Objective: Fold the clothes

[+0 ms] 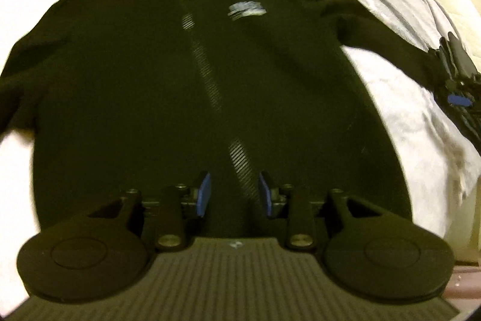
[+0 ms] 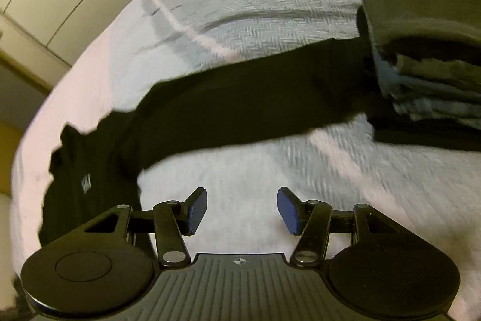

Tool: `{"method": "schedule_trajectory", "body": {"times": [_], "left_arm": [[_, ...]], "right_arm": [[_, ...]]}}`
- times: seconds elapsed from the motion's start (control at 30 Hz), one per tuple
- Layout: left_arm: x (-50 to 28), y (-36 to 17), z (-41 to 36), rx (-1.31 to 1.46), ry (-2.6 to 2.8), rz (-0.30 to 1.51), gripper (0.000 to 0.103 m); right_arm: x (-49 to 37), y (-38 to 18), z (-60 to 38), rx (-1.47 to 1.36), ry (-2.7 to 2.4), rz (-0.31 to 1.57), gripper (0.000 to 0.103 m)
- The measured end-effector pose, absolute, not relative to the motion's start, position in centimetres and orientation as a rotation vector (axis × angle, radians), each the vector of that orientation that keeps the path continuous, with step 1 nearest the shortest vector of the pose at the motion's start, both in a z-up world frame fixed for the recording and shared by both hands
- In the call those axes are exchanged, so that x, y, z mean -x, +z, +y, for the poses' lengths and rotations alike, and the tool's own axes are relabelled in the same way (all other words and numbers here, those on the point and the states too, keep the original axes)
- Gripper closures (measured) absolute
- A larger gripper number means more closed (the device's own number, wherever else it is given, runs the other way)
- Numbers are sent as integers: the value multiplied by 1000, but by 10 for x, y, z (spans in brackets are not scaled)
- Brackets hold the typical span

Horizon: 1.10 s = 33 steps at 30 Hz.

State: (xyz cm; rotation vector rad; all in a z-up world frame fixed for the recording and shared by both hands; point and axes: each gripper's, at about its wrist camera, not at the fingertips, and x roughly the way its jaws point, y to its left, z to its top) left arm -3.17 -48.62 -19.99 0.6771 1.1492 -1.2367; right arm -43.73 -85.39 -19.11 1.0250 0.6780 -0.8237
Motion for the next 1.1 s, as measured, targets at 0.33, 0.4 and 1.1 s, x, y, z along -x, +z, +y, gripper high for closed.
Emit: {"method": "schedule_trajectory", "body": {"times": [0.33,0.4,1.1], "left_arm": [[59,-189,-597,-787,-1314,946,70],[62,-194,-623,-812,-1347,902,70],[75,-291,-768,-938,-1483,764,73]], "right_arm": [[320,-210,-909,-838,-479,759,47],[293,-216,-912,-772,-434,803,47],[312,-281,-909,-502,-424,1021,48]]}}
